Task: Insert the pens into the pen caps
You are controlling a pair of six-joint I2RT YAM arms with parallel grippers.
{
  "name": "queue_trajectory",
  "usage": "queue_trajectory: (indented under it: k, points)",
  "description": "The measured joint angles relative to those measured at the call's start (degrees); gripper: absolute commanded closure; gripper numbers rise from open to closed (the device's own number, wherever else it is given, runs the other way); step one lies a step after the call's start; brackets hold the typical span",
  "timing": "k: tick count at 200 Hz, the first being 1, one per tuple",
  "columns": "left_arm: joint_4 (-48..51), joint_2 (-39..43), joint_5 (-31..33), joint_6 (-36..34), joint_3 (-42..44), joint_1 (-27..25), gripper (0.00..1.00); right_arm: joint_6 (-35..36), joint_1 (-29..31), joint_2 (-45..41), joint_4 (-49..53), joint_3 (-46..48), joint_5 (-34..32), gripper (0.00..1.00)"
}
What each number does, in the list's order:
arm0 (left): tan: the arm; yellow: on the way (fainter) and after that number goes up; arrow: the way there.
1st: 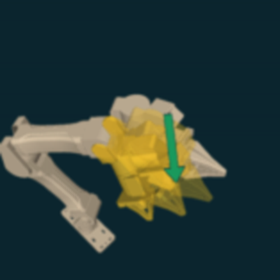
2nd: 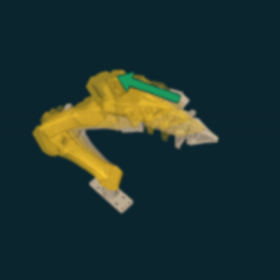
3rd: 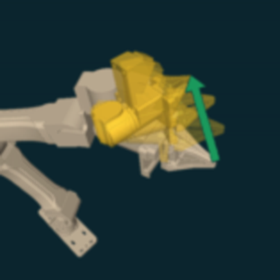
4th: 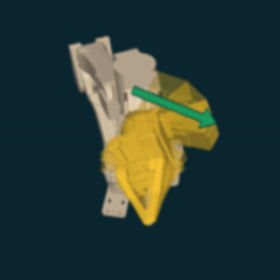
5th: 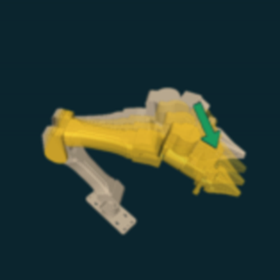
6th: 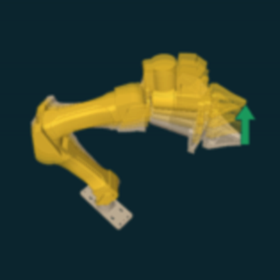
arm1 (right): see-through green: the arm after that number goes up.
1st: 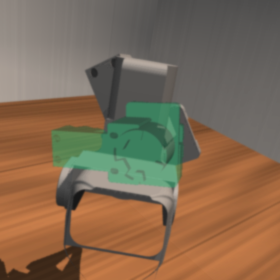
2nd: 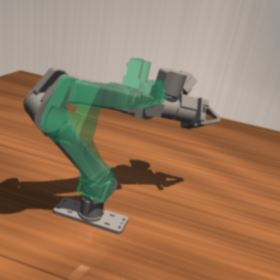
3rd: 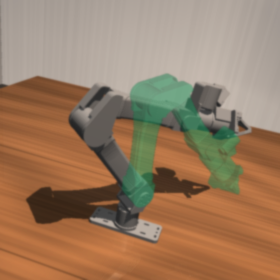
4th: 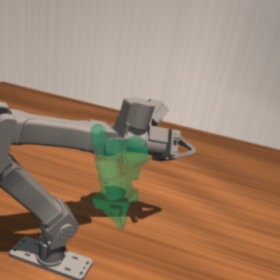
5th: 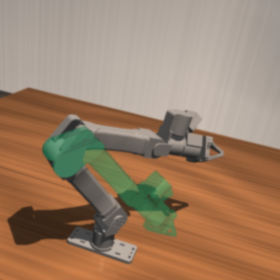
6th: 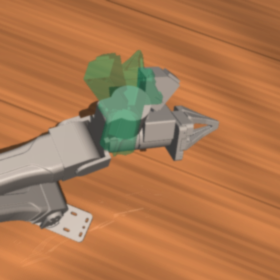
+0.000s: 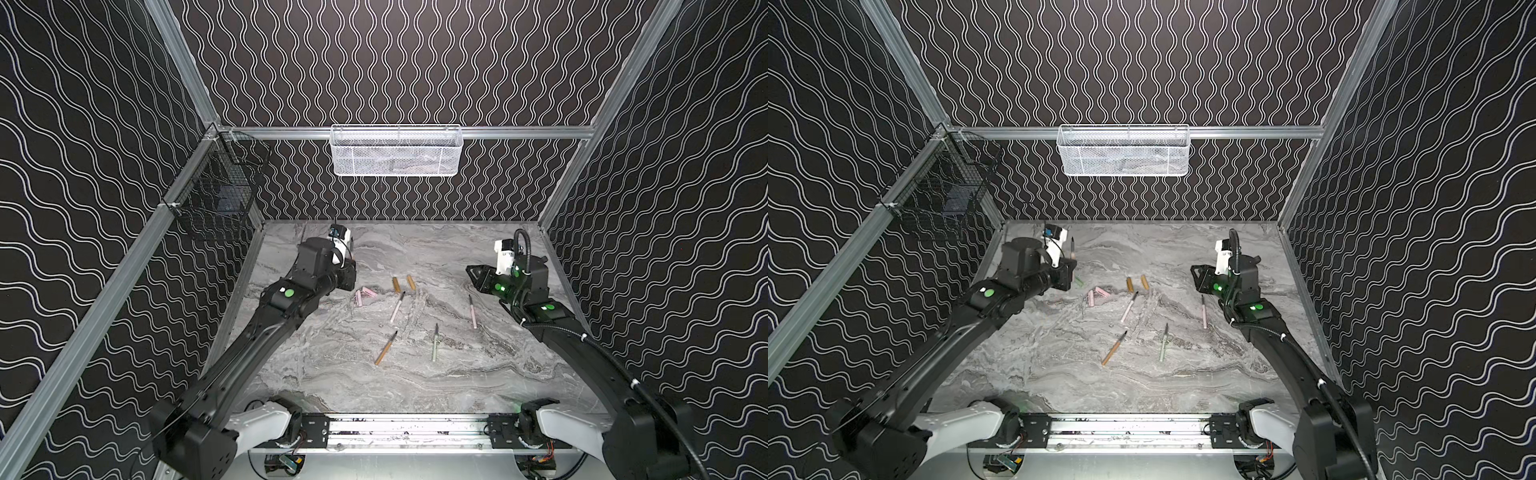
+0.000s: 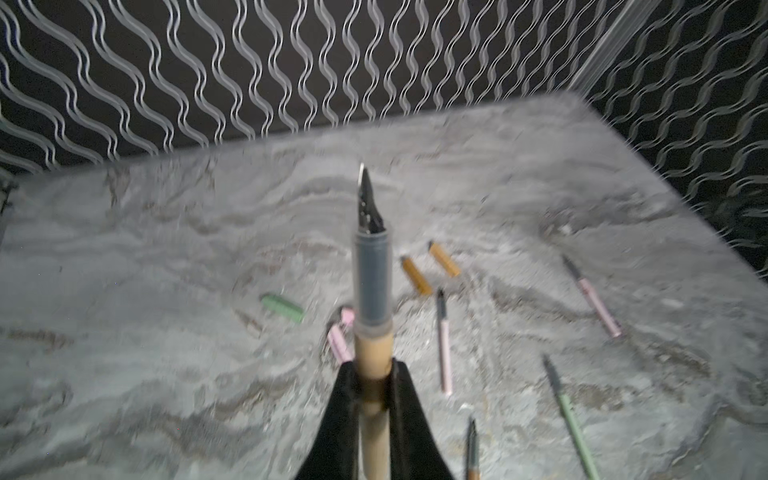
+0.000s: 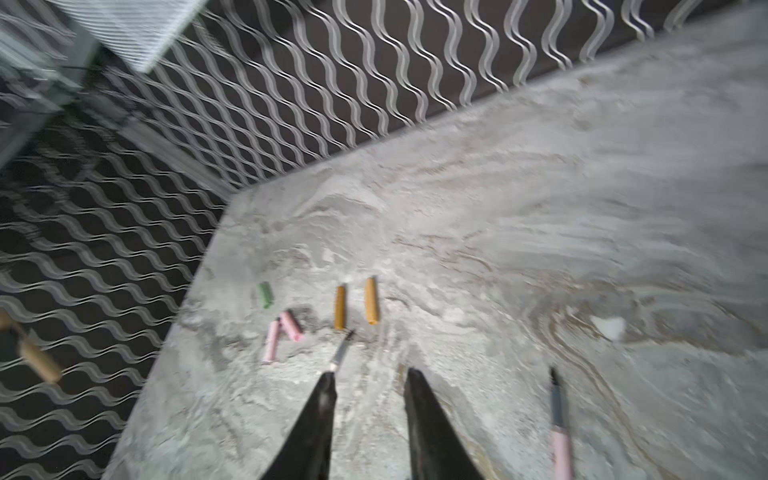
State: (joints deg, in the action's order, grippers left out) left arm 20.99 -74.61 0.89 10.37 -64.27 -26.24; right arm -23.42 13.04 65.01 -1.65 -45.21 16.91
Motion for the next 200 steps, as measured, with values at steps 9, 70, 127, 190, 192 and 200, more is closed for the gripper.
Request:
queue_trajectory:
  k: [9, 70, 127, 190, 192, 200]
  points:
    - [-2.6, 0.96, -1.99, 0.02, 0.31, -0.68, 0.96, -0.04, 0.31, -0.76, 0.04, -0.9, 2.03, 0.68]
    - [-15.02, 6.19, -17.9, 4.9, 9.79, -3.98, 0.97, 0.59, 15.52, -1.86, 0.17, -9.4, 7.69, 0.58]
    - [-20.28, 3.58, -25.68, 9.14, 9.97, -4.66, 0.99, 3.5, 27.63, 3.48, -0.59, -17.92, 4.31, 0.51]
    - [-21.29, 3.76, -28.35, 10.29, 9.97, -5.22, 0.98, 6.6, 30.49, 10.54, 0.04, -24.61, -0.79, 0.55]
    - [-21.29, 3.76, -28.35, 10.29, 9.97, -5.22, 0.98, 6.69, 30.51, 10.78, 0.09, -24.83, -0.85, 0.55]
    - [-21.29, 3.76, -28.44, 10.27, 9.97, -5.25, 0.99, 7.1, 30.51, 11.58, 0.11, -25.51, -1.42, 0.57]
